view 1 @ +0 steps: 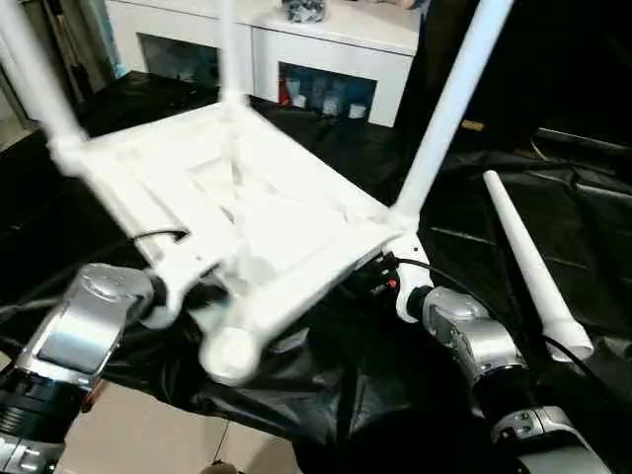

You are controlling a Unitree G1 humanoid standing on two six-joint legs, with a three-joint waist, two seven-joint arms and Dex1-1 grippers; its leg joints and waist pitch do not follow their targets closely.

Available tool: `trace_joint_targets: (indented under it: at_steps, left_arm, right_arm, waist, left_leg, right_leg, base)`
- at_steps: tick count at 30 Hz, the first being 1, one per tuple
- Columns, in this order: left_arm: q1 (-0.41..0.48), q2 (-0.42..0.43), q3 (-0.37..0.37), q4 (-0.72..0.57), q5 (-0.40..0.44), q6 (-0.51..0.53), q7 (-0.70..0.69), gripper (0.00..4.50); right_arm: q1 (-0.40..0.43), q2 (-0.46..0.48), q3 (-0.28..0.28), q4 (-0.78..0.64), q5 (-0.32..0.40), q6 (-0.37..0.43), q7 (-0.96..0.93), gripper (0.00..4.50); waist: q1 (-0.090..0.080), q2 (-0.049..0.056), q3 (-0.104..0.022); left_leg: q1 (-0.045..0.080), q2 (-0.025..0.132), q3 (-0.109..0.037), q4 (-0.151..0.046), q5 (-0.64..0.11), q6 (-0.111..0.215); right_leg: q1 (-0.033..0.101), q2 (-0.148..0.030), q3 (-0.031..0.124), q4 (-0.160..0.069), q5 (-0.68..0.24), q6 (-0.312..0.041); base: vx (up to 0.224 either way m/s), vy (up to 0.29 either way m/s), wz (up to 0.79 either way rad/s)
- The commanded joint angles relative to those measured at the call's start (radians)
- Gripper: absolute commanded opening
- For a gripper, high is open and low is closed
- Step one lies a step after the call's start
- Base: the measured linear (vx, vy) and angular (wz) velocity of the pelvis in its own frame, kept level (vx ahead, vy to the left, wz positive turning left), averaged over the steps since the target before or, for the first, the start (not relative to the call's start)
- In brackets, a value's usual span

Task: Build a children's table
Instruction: Rotate table base

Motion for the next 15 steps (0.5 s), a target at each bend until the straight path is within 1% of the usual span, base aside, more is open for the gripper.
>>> trace_joint_targets:
  at_steps: [1,2,4,5,6,7,8,9,10,11,12,13,14,15]
  left_arm:
    - [0.003,-0.040,-0.068,-0.046,-0.065,-0.010,-0.064,0.00]
    - [-0.007,-0.056,-0.087,-0.035,-0.064,-0.030,-0.074,0.00]
    - [-0.035,-0.100,-0.113,0.004,-0.060,-0.064,-0.083,0.00]
    - [-0.042,-0.108,-0.118,0.013,-0.060,-0.071,-0.086,0.00]
    - [-0.051,-0.117,-0.124,0.026,-0.055,-0.086,-0.086,0.00]
    - [-0.076,-0.148,-0.128,0.069,-0.040,-0.121,-0.068,0.00]
    - [-0.093,-0.166,-0.130,0.098,-0.031,-0.144,-0.058,0.00]
    - [-0.098,-0.171,-0.130,0.106,-0.029,-0.149,-0.053,0.00]
    - [-0.137,-0.214,-0.127,0.181,-0.006,-0.196,-0.009,0.00]
    - [-0.148,-0.225,-0.126,0.202,-0.001,-0.208,0.003,0.00]
    - [-0.173,-0.245,-0.126,0.252,0.017,-0.251,0.038,0.00]
    - [-0.183,-0.253,-0.125,0.274,0.024,-0.268,0.053,0.00]
    - [-0.199,-0.260,-0.126,0.305,0.035,-0.291,0.072,0.00]
    - [-0.212,-0.266,-0.126,0.332,0.045,-0.313,0.088,0.00]
  right_arm:
    - [-0.024,0.012,0.012,0.003,0.000,-0.017,0.003,0.72]
    - [-0.030,0.015,0.014,0.007,-0.002,-0.018,0.004,0.69]
    - [-0.040,0.018,0.016,0.015,-0.003,-0.025,0.010,0.45]
    - [-0.041,0.018,0.016,0.018,-0.003,-0.027,0.012,0.33]
    - [-0.042,0.017,0.017,0.020,-0.004,-0.029,0.012,0.26]
    - [-0.044,0.013,0.015,0.023,-0.006,-0.033,0.012,0.25]
    - [-0.046,0.011,0.014,0.026,-0.007,-0.035,0.013,0.18]
    - [-0.046,0.010,0.014,0.026,-0.007,-0.036,0.012,0.18]
    - [-0.047,0.003,0.010,0.030,-0.012,-0.040,0.006,0.08]
    - [-0.048,0.002,0.007,0.033,-0.015,-0.042,0.005,0.08]
    - [-0.047,-0.003,0.003,0.031,-0.022,-0.045,-0.001,0.08]
    - [-0.046,-0.005,0.002,0.029,-0.025,-0.046,-0.005,0.08]
    - [-0.042,-0.010,0.000,0.022,-0.028,-0.046,-0.010,0.08]
    - [-0.038,-0.016,-0.003,0.012,-0.030,-0.045,-0.014,0.08]
  waist:
    - [0.000,0.019,-0.065]
    - [-0.001,0.017,-0.066]
    - [-0.001,0.016,-0.066]
    - [-0.002,0.016,-0.068]
    - [-0.001,0.015,-0.066]
    - [0.000,0.015,-0.067]
    - [-0.001,0.013,-0.067]
    - [0.000,0.013,-0.067]
    - [-0.001,0.015,-0.067]
    - [-0.001,0.013,-0.069]
    - [-0.001,0.013,-0.069]
    - [-0.002,0.011,-0.068]
    - [-0.002,0.009,-0.070]
    - [-0.002,0.009,-0.071]
  left_leg:
    - [0.011,0.012,0.005,-0.069,-0.228,-0.028]
    - [0.010,0.011,0.006,-0.068,-0.210,-0.021]
    - [0.009,0.010,0.007,-0.066,-0.193,-0.014]
    - [0.009,0.010,0.008,-0.065,-0.190,-0.015]
    - [0.008,0.010,0.007,-0.066,-0.191,-0.014]
    - [0.008,0.010,0.007,-0.066,-0.196,-0.014]
    - [0.009,0.009,0.008,-0.064,-0.207,-0.013]
    - [0.009,0.009,0.007,-0.064,-0.205,-0.012]
    - [0.007,0.008,0.007,-0.064,-0.205,-0.012]
    - [0.010,0.008,0.007,-0.062,-0.207,-0.013]
    - [0.009,0.009,0.006,-0.063,-0.204,-0.013]
    - [0.006,0.008,0.006,-0.063,-0.202,-0.008]
    - [0.004,0.008,0.005,-0.062,-0.192,-0.008]
    - [0.005,0.008,0.005,-0.061,-0.190,-0.006]
  right_leg:
    - [0.049,-0.045,0.040,-0.063,-0.199,-0.198]
    - [0.051,-0.044,0.040,-0.061,-0.171,-0.202]
    - [0.053,-0.043,0.040,-0.061,-0.153,-0.203]
    - [0.054,-0.044,0.040,-0.060,-0.147,-0.205]
    - [0.055,-0.044,0.040,-0.062,-0.151,-0.205]
    - [0.055,-0.045,0.040,-0.062,-0.158,-0.202]
    - [0.055,-0.046,0.041,-0.065,-0.186,-0.192]
    - [0.055,-0.046,0.040,-0.065,-0.189,-0.190]
    - [0.056,-0.044,0.040,-0.068,-0.191,-0.186]
    - [0.056,-0.044,0.040,-0.068,-0.192,-0.183]
    - [0.057,-0.046,0.040,-0.066,-0.187,-0.184]
    - [0.057,-0.043,0.040,-0.069,-0.190,-0.180]
    - [0.060,-0.046,0.039,-0.066,-0.183,-0.176]
    - [0.059,-0.046,0.039,-0.066,-0.181,-0.177]
  base:
    - [0.000,0.000,0.00]
    - [0.000,0.000,0.00]
    - [0.000,0.000,0.00]
    - [0.000,0.000,0.00]
    - [0.000,0.000,0.00]
    - [0.000,0.000,0.00]
    - [0.000,0.000,0.00]
    - [0.000,0.000,0.00]
    - [0.000,0.000,0.00]
    - [0.000,0.000,0.00]
    - [0.000,0.000,0.00]
    - [0.000,0.000,0.00]
    - [0.000,0.000,0.00]
    - [0.000,0.000,0.00]
